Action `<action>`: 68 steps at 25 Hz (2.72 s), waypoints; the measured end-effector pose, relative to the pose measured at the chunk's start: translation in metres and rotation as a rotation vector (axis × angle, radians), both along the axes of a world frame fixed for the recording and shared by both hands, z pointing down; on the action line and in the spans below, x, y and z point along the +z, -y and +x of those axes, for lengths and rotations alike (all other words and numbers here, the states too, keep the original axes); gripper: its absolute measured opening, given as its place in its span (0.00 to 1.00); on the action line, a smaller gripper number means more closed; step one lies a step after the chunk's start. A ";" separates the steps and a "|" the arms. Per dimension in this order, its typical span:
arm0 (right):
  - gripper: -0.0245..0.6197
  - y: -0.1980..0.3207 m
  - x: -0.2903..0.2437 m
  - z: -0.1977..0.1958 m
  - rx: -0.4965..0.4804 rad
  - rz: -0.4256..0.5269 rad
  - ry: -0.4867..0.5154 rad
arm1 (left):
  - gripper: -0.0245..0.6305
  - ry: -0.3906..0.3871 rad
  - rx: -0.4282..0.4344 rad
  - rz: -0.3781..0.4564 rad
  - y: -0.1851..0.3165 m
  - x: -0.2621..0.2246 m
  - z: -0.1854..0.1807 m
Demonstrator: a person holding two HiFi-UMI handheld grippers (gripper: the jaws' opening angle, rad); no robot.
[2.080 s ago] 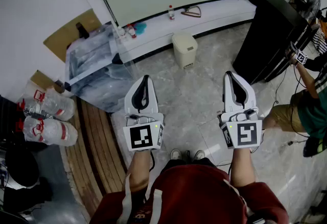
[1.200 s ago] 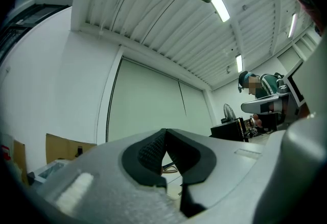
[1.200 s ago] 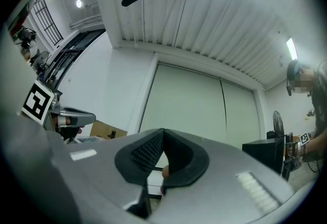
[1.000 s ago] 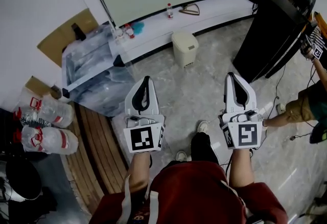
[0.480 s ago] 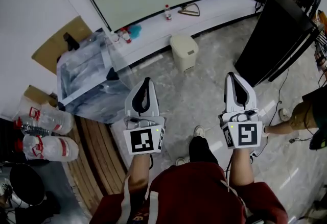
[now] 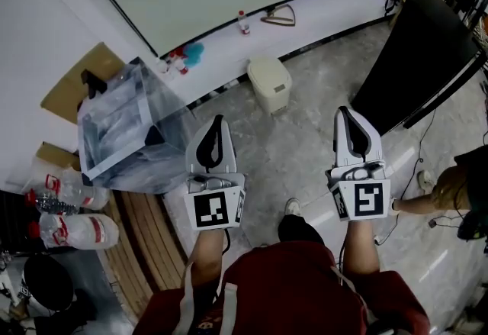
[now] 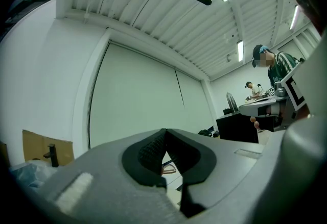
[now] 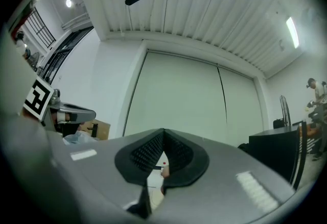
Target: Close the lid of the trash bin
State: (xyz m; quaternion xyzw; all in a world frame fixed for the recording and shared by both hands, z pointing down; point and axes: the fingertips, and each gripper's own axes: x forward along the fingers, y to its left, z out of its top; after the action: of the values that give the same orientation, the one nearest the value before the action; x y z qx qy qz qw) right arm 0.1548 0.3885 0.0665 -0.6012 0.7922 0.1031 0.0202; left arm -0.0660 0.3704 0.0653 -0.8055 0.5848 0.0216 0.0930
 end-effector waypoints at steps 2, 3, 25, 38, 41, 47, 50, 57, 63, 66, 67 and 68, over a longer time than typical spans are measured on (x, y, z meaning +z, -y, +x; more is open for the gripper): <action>0.04 0.017 0.001 0.015 0.006 -0.010 0.013 | 0.04 0.003 -0.001 -0.006 0.017 0.000 0.014; 0.04 0.026 0.001 0.022 0.008 -0.014 0.019 | 0.04 0.006 -0.002 -0.011 0.026 0.000 0.020; 0.04 0.165 0.027 0.048 -0.045 -0.028 0.012 | 0.04 -0.003 -0.031 -0.028 0.159 0.028 0.054; 0.04 0.308 0.026 -0.027 -0.050 -0.038 -0.057 | 0.04 -0.036 -0.039 -0.030 0.302 0.037 -0.019; 0.04 0.339 0.031 -0.045 -0.052 -0.054 -0.073 | 0.04 -0.048 -0.045 -0.044 0.334 0.044 -0.038; 0.04 0.389 0.044 -0.071 -0.036 -0.091 -0.070 | 0.04 -0.059 -0.036 -0.074 0.386 0.062 -0.063; 0.04 0.407 0.055 -0.080 -0.032 -0.112 -0.059 | 0.04 -0.055 -0.024 -0.085 0.405 0.073 -0.065; 0.04 0.438 0.110 -0.075 -0.021 -0.220 -0.079 | 0.04 -0.051 -0.004 -0.175 0.435 0.122 -0.057; 0.04 0.471 0.175 -0.068 -0.049 -0.328 -0.064 | 0.04 -0.048 -0.024 -0.283 0.460 0.185 -0.044; 0.04 0.486 0.215 -0.064 -0.073 -0.376 -0.058 | 0.04 -0.044 -0.037 -0.340 0.471 0.224 -0.036; 0.04 0.490 0.230 -0.061 -0.083 -0.396 -0.066 | 0.04 -0.044 -0.040 -0.360 0.474 0.237 -0.032; 0.04 0.493 0.245 -0.060 -0.094 -0.417 -0.076 | 0.04 -0.045 -0.043 -0.380 0.476 0.250 -0.028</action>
State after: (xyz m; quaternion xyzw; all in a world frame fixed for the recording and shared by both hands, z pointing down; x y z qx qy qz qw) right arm 0.0950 -0.1041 0.3115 -0.5503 0.8238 -0.0415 -0.1298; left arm -0.0935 -0.1057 0.3151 -0.7951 0.5975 -0.0730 -0.0736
